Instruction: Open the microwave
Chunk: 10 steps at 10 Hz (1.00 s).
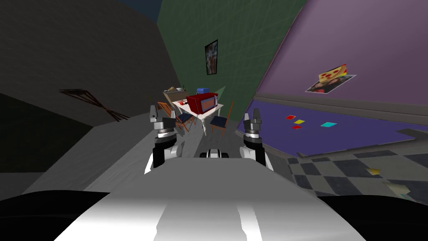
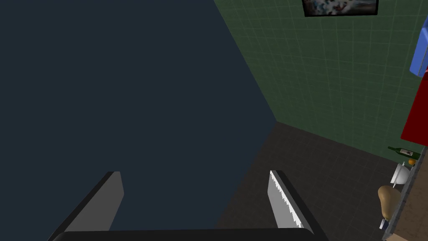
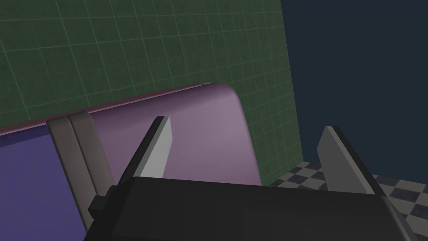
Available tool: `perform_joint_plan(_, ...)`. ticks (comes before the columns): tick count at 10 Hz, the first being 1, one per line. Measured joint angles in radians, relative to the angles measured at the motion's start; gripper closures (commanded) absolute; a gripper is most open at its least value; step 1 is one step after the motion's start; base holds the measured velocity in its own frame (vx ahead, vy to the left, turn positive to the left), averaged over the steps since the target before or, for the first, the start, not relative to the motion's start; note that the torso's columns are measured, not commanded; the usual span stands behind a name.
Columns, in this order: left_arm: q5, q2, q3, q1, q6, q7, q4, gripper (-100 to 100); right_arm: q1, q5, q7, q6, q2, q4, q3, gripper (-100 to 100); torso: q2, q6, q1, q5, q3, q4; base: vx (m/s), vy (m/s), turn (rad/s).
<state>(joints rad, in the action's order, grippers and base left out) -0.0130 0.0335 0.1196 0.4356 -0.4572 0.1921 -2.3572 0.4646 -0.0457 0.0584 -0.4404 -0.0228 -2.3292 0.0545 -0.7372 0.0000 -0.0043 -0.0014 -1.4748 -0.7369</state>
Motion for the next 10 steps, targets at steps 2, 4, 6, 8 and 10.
perform_joint_plan(2,-0.019,0.050,0.057,-0.045,0.017,0.019,0.024,-100,0.000,0.000,0.000,0.000,0.000,0.000,0.000,0,-0.001,0.000,0.004,0.001,-0.001,-0.001,-0.021,-0.158,-0.226)
perform_joint_plan(4,-0.036,0.088,0.109,-0.087,0.028,0.037,0.057,-100,0.000,0.000,0.000,0.000,0.000,0.000,0.000,0,0.000,-0.001,0.007,0.002,-0.002,-0.001,0.004,-0.116,-0.157)
perform_joint_plan(6,-0.051,0.113,0.153,-0.119,0.040,0.047,0.077,-100,0.000,0.000,0.000,0.000,0.000,0.000,0.000,0,-0.001,-0.001,0.007,0.002,-0.001,-0.001,0.003,-0.087,-0.125)
perform_joint_plan(8,-0.063,0.143,0.202,-0.149,0.055,0.063,0.095,-100,0.000,0.000,0.000,0.000,0.000,0.000,0.000,0,-0.001,0.000,0.004,0.001,-0.001,-0.001,0.013,-0.107,-0.168)
perform_joint_plan(10,-0.078,0.171,0.253,-0.188,0.067,0.077,0.126,-100,0.000,0.000,0.000,0.000,0.000,0.000,0.000,0,-0.001,-0.001,0.004,0.001,-0.001,-0.001,0.024,-0.110,-0.156)
